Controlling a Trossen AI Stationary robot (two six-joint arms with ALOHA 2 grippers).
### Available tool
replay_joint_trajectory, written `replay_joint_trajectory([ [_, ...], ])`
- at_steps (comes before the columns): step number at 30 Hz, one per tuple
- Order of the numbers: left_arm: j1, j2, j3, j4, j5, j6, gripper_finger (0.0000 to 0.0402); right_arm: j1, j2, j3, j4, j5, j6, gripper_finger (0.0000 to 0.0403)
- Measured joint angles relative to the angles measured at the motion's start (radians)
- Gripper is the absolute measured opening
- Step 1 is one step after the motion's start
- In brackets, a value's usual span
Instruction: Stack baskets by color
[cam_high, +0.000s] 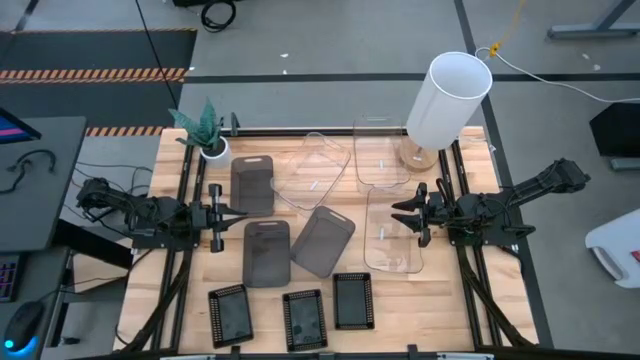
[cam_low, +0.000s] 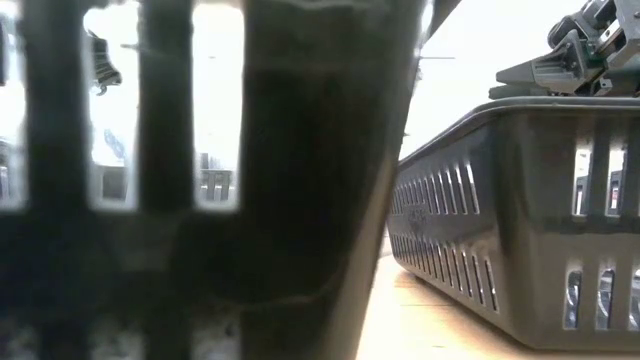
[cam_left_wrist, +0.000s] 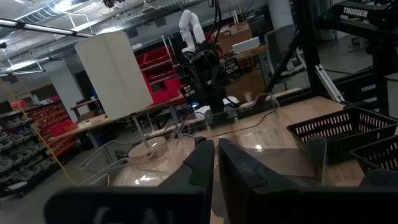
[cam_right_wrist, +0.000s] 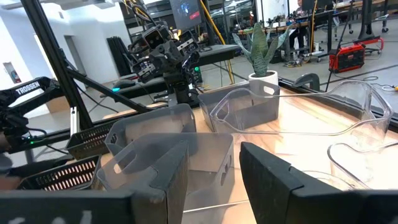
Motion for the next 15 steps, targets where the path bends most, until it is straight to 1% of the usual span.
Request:
replay_joint_trajectory([
  [2, 0.000, 0.000, 0.000, 0.001, 0.000, 0.025, 0.0028, 0.000, 0.000, 0.000, 0.000, 0.000, 0.000, 0.0149],
  [5, 0.001, 0.000, 0.000, 0.006, 0.000, 0.198, 0.0032, 0.000, 0.000, 0.000, 0.000, 0.000, 0.000, 0.0149],
  [7, 0.001, 0.000, 0.000, 0.006, 0.000, 0.264, 0.0035, 0.000, 0.000, 0.000, 0.000, 0.000, 0.000, 0.0149],
  [13, 0.001, 0.000, 0.000, 0.005, 0.000, 0.288, 0.0031, 0.000, 0.000, 0.000, 0.000, 0.000, 0.000, 0.0149],
  [14, 0.001, 0.000, 0.000, 0.005, 0.000, 0.278, 0.0030, 0.000, 0.000, 0.000, 0.000, 0.000, 0.000, 0.0149],
  [15, 0.001, 0.000, 0.000, 0.005, 0.000, 0.231, 0.0029, 0.000, 0.000, 0.000, 0.000, 0.000, 0.000, 0.0149],
])
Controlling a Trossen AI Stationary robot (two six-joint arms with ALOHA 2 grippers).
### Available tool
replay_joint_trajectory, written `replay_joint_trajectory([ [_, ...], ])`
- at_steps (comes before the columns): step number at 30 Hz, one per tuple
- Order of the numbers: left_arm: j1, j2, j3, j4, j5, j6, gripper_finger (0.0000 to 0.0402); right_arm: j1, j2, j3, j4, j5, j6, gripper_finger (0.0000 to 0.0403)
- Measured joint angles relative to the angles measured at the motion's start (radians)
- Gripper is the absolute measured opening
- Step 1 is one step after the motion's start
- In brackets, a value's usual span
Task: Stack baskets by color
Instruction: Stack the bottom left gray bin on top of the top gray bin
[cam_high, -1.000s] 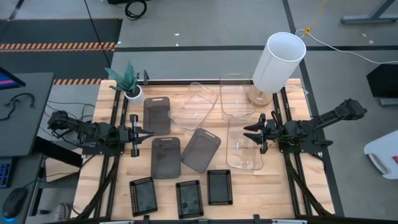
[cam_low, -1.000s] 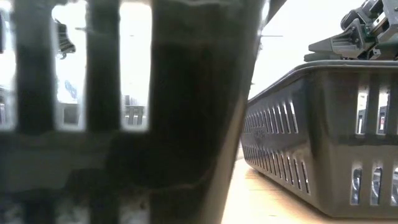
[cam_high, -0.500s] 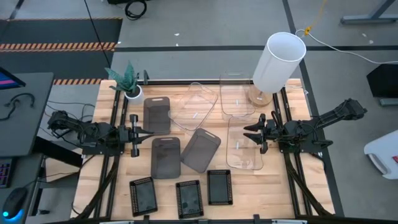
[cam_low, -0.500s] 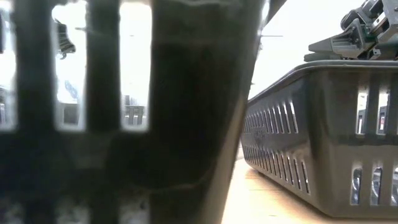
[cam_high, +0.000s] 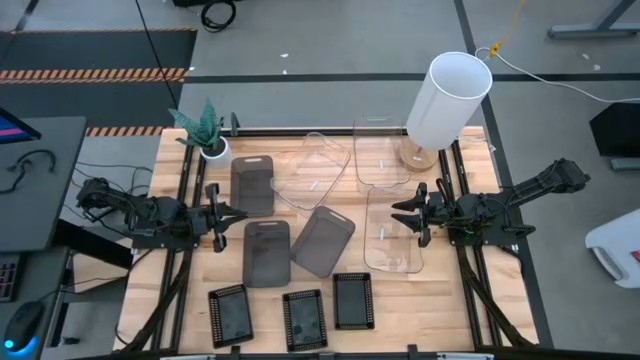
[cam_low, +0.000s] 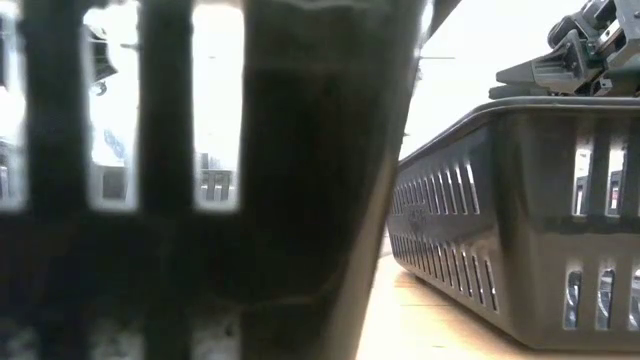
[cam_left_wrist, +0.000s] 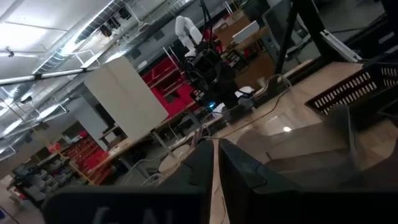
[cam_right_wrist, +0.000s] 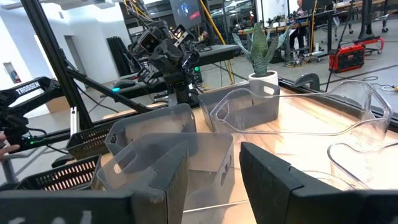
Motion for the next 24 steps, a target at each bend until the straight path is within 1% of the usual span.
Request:
replay_joint_trajectory([
  [4, -0.001, 0.000, 0.000, 0.000, 0.000, -0.317, 0.0030, 0.000, 0.000, 0.000, 0.000, 0.000, 0.000, 0.0149],
  [7, -0.001, 0.000, 0.000, 0.012, 0.000, -0.500, 0.0035, 0.000, 0.000, 0.000, 0.000, 0.000, 0.000, 0.0149],
  [9, -0.001, 0.000, 0.000, 0.009, 0.000, -0.563, 0.0036, 0.000, 0.000, 0.000, 0.000, 0.000, 0.000, 0.0149],
  [16, 0.000, 0.000, 0.001, 0.038, 0.000, -0.673, 0.0024, 0.000, 0.000, 0.000, 0.000, 0.000, 0.000, 0.0149],
  [18, 0.000, 0.000, 0.015, -0.024, 0.011, -0.732, 0.0019, 0.000, 0.000, 0.000, 0.000, 0.000, 0.000, 0.0149],
  [21, -0.001, 0.012, 0.078, -0.177, 0.081, -0.825, 0.0014, 0.000, 0.000, 0.000, 0.000, 0.000, 0.000, 0.0149],
  [22, -0.002, 0.020, 0.096, -0.218, 0.120, -0.866, 0.0013, 0.000, 0.000, 0.000, 0.000, 0.000, 0.000, 0.0149],
  [24, -0.012, 0.050, 0.109, -0.263, 0.230, -0.917, 0.0013, 0.000, 0.000, 0.000, 0.000, 0.000, 0.000, 0.0149],
])
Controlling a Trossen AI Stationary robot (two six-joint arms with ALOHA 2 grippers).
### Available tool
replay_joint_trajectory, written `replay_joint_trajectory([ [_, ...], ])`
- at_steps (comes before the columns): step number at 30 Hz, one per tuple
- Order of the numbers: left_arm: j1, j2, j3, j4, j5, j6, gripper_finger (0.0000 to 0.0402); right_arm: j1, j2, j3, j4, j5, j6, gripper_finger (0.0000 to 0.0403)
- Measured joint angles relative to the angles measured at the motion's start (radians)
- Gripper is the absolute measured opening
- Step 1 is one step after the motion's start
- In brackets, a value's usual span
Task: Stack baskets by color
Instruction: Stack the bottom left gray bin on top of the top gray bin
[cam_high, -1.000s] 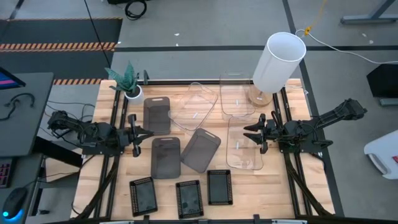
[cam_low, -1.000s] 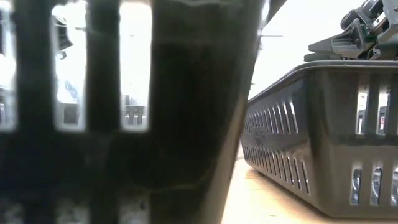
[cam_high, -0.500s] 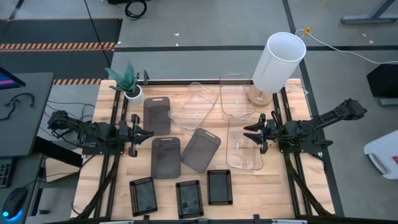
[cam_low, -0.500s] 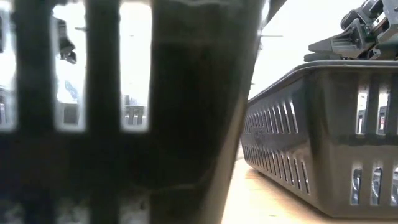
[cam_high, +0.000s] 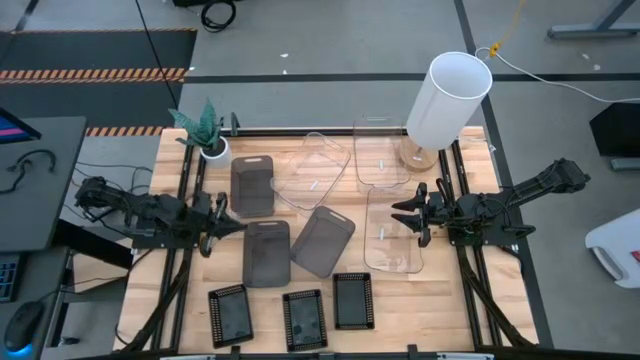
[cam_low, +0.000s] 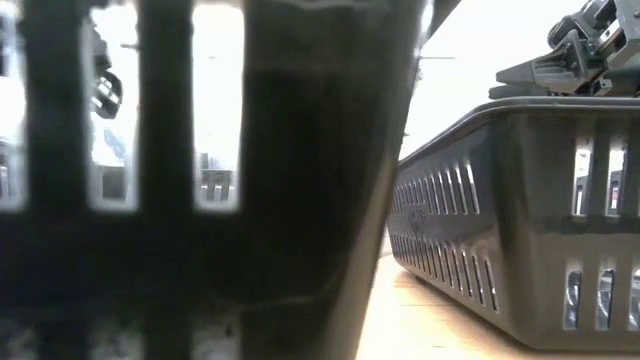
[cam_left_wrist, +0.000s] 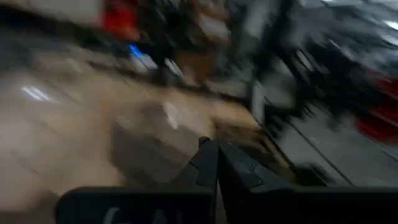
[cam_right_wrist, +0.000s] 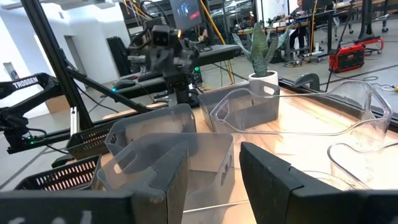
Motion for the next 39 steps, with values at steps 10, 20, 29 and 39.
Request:
replay_joint_trajectory([
  [10, -0.118, 0.288, 0.145, -0.015, 0.002, -0.065, 0.0031, 0.000, 0.000, 0.000, 0.000, 0.000, 0.000, 0.0149],
  [20, -0.088, 0.568, 0.334, -0.341, -0.350, -0.100, 0.0039, 0.000, 0.000, 0.000, 0.000, 0.000, 0.000, 0.0149],
  [29, 0.096, 0.795, 0.470, -0.348, -0.277, 0.007, 0.0090, 0.000, 0.000, 0.000, 0.000, 0.000, 0.000, 0.0149],
  [39, 0.313, 0.989, 0.597, -0.338, 0.105, 0.162, 0.0140, 0.000, 0.000, 0.000, 0.000, 0.000, 0.000, 0.0149],
])
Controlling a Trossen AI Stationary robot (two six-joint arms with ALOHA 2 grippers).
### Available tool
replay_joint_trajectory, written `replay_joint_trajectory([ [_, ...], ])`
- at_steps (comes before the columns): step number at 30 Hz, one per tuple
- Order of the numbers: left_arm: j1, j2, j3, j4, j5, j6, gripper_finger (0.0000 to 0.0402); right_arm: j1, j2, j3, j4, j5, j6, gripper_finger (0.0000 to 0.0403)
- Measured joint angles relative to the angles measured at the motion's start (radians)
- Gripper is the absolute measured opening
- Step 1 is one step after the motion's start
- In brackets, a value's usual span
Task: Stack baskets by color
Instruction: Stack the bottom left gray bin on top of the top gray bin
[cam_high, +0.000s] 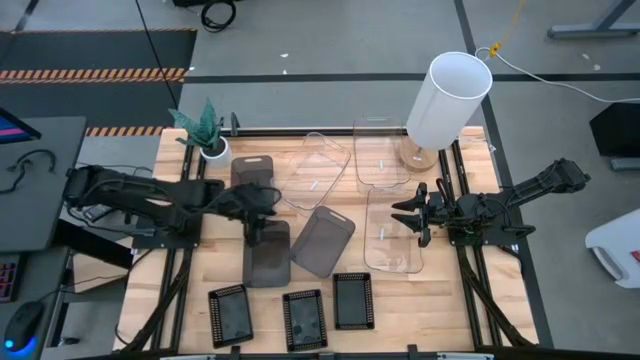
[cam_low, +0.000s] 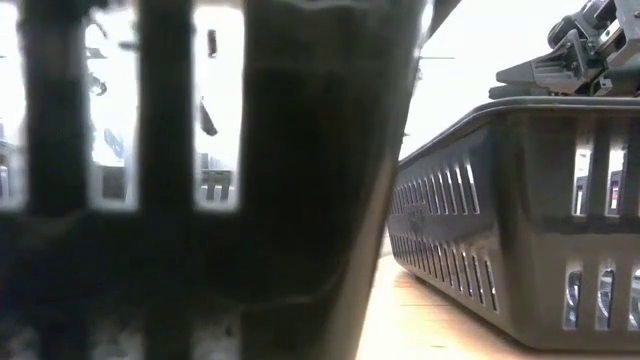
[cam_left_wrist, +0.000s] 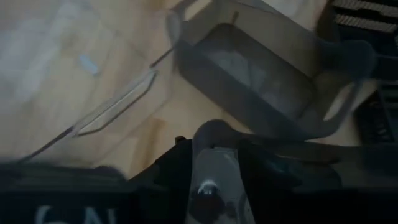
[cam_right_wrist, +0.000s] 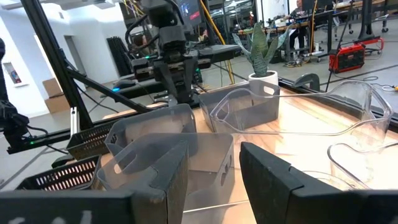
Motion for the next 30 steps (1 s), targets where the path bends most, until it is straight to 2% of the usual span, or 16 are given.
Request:
replay_joint_trajectory([
  [5, 0.035, 0.102, 0.074, -0.034, 0.008, 0.068, 0.0138, 0.000, 0.000, 0.000, 0.000, 0.000, 0.000, 0.0149],
  [15, 0.075, 0.318, 0.285, -0.287, 0.036, 0.129, 0.0129, 0.000, 0.000, 0.000, 0.000, 0.000, 0.000, 0.0149],
  [19, 0.075, 0.382, 0.311, -0.360, 0.070, 0.134, 0.0126, 0.000, 0.000, 0.000, 0.000, 0.000, 0.000, 0.0149],
  [30, 0.066, 0.498, 0.315, -0.449, 0.071, 0.171, 0.0122, 0.000, 0.000, 0.000, 0.000, 0.000, 0.000, 0.0149],
])
